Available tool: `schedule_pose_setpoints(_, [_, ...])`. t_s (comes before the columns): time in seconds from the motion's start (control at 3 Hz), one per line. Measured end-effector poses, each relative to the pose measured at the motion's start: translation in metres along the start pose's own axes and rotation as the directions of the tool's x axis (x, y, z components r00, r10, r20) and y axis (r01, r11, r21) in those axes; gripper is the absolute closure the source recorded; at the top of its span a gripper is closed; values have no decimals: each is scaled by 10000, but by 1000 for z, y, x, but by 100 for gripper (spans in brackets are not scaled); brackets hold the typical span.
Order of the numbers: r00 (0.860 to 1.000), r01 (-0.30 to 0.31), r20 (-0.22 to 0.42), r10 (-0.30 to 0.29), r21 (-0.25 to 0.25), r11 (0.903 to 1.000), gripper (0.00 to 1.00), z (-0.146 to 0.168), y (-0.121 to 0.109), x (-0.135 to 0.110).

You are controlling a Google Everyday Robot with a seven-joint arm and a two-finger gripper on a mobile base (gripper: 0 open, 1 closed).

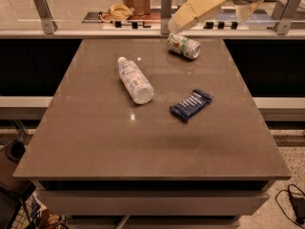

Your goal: Place blue plastic bottle upright

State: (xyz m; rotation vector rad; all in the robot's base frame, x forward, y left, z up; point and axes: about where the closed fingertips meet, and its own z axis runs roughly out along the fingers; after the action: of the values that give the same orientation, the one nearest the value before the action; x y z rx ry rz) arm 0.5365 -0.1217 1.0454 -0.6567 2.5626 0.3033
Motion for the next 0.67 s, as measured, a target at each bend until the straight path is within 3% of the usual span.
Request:
schedule_pose_setpoints(0.33, [9974, -682, -299, 661, -760, 9948, 0, 56, 25, -22])
schedule_pose_setpoints(0.67, [9974, -681, -299, 660, -760, 9948, 0, 56, 25, -22])
